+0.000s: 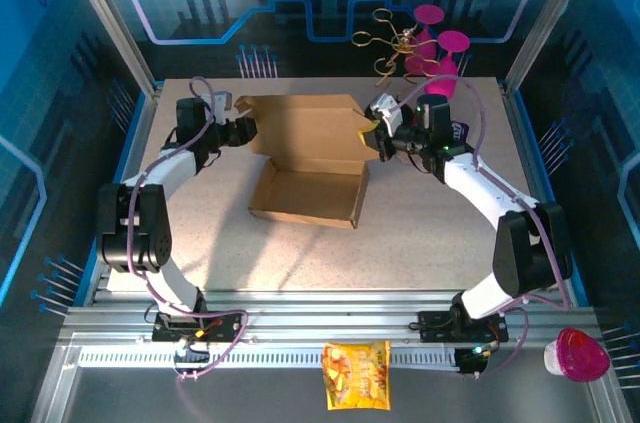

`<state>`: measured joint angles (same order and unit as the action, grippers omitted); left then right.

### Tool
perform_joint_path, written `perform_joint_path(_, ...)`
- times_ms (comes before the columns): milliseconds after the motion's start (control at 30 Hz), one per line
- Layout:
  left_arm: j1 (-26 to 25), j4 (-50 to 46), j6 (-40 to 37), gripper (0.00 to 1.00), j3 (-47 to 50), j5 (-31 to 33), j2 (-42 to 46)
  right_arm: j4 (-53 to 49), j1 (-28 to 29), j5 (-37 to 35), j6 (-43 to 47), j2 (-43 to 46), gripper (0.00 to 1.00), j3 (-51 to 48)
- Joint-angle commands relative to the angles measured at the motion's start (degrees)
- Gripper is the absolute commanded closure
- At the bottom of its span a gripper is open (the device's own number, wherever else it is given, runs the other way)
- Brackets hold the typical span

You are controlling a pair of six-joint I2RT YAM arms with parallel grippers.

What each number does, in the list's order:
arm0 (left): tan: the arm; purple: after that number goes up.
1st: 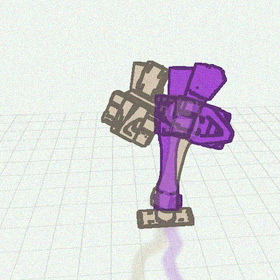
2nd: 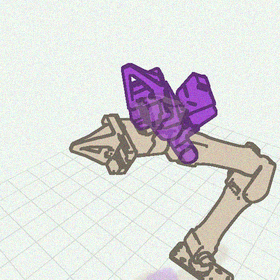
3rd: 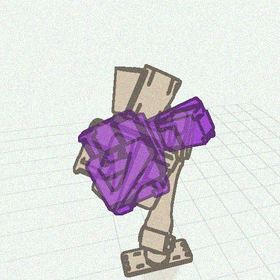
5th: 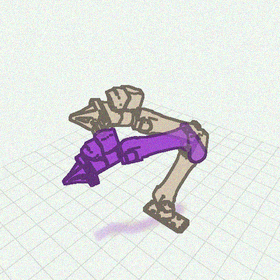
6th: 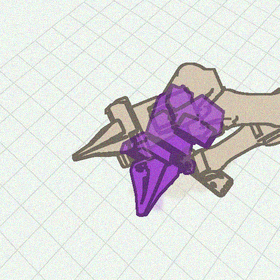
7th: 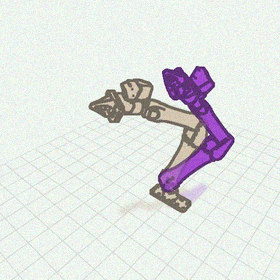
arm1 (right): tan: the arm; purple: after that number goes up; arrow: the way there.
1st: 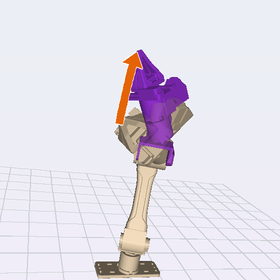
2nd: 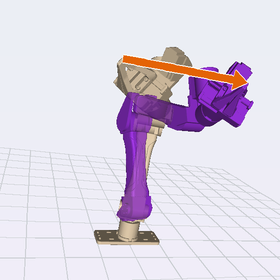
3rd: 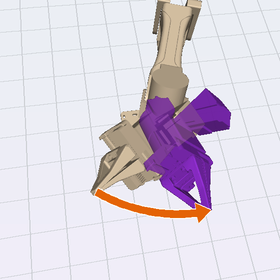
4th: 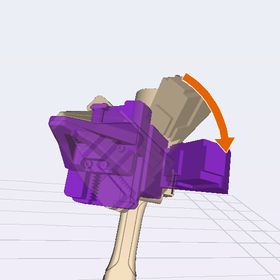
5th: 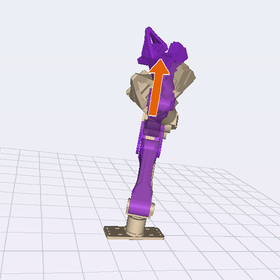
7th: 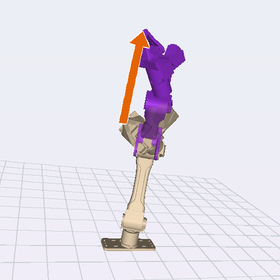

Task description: Fold the paper box

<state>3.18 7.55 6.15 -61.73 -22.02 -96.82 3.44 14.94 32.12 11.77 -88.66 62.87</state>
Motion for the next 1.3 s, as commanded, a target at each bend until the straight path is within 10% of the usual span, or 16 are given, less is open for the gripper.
perform_joint_path(0, -0.2, -1.1, 2.0, 0.52, -2.5, -1.7, -0.7, -1.3, 1.0, -0.4, 0.4, -1.6, 1.0, 1.8)
perform_joint_path(133, -0.5, -1.9, 4.1, 0.82, -2.7, -1.6, 0.2, -0.8, 1.8, -2.1, -0.2, -2.4, 1.0, 2.5)
perform_joint_path(300, -0.9, -1.7, 6.2, 0.93, -1.4, -1.0, 2.8, -0.6, 3.7, -6.1, -1.3, -2.8, 1.0, 3.4)
perform_joint_path(1267, -7.0, 2.4, 24.0, 1.0, 20.2, 18.0, 28.1, 22.5, 19.2, -43.5, -14.8, -10.5, 1.0, -0.5)
